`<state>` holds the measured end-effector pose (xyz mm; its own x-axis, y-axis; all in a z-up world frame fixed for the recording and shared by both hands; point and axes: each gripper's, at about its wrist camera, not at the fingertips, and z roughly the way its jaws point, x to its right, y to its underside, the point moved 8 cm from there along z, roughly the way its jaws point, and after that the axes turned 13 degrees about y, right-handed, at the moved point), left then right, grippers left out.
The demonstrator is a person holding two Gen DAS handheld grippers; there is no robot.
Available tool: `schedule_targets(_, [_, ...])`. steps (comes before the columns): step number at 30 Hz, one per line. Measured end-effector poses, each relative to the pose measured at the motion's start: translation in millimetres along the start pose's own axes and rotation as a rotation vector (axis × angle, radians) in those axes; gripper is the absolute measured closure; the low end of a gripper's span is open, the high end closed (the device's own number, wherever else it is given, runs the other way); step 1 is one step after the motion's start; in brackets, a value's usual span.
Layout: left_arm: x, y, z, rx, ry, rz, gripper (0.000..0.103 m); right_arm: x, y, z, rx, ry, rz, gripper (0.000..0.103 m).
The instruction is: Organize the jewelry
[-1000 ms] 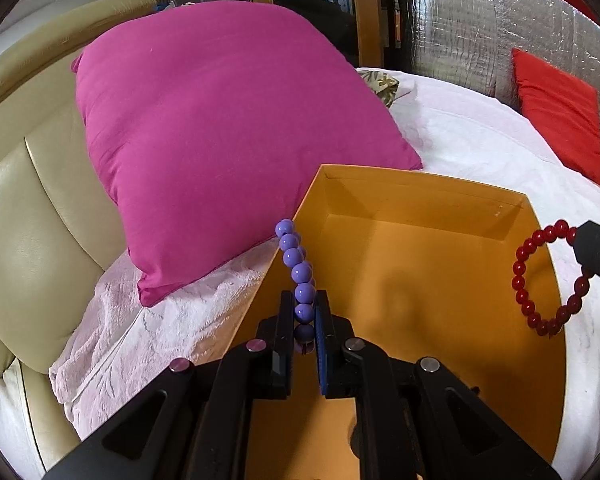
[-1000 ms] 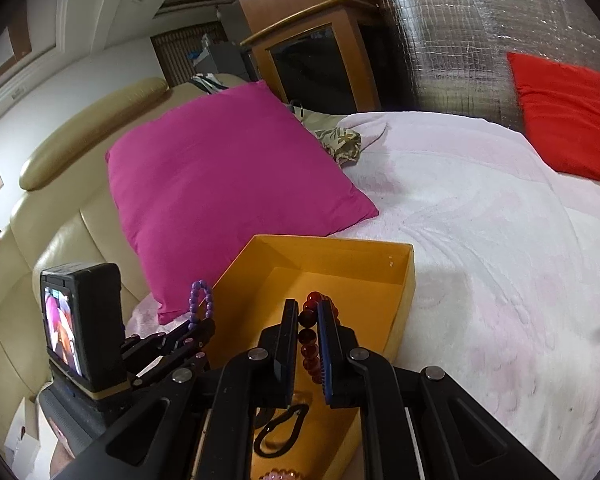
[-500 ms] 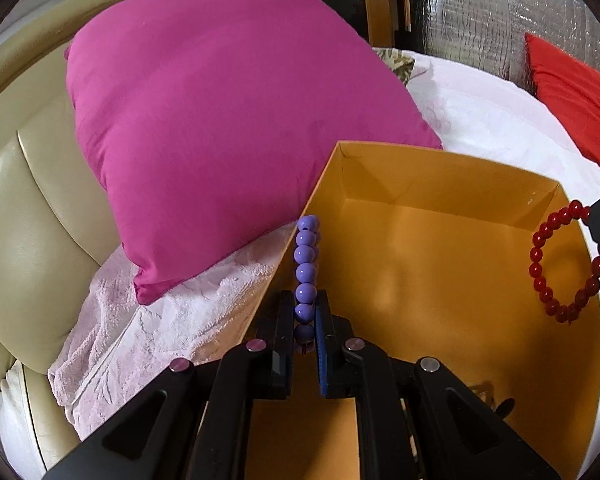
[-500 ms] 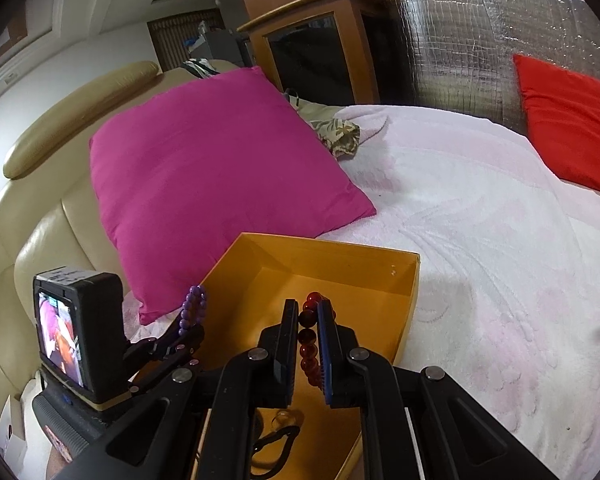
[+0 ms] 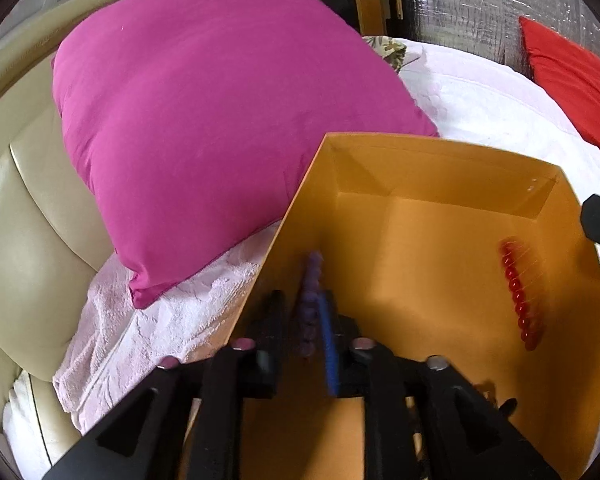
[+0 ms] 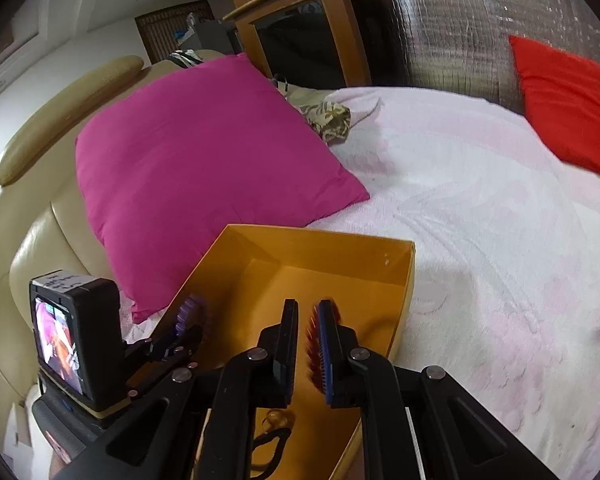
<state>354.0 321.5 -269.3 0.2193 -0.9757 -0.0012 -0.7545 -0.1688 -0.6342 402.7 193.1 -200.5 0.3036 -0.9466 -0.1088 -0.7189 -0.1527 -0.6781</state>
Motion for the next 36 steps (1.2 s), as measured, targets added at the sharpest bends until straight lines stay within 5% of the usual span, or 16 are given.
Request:
schedule_targets(2, [3.7,-3.4,-7.2,0.015,0.005,0.005,0.071,2.0,1.3,-5.5,0.003,-0.009,0.012,0.079])
schedule_targets(6, [10.0,-11.5,-36.6,0.094,0.008,0.018,0.054,13.8,7.1,-26.5,0.039,-0.003,0.015,0.078])
schedule_targets(11, [20.3,-4.6,-87.0,0.184,0.062,0.030,0.051,34.3,21.2,-60.2,0.048,-0.008,0.048,0.078])
schedule_targets(13, [24.7,2.5,-114.4,0.234,0.060,0.036,0.035,41.2,27.6,-79.6,0.057,-0.004,0.045,0.078])
schedule_targets(18, [36.2,16.4,-178.4,0.307,0.035,0.062,0.029,47.3,41.2,-132.3,0.078,-0.007,0.021,0.077])
schedule_targets(24, [38.1,37.9,-242.1,0.332,0.014,0.077,0.024,43.0,59.9,-199.0,0.135,-0.033,0.020,0.044])
schedule_targets(31, [33.0,59.4,-307.9,0.368,0.021,0.017,0.013,31.1,93.2,-264.2,0.165,-0.032,-0.025,0.044])
schedule_targets(36, [29.5,76.9,-342.5,0.347,-0.067,-0.002,0.013,29.6,108.6,-297.4,0.181,-0.033,-0.008,0.044])
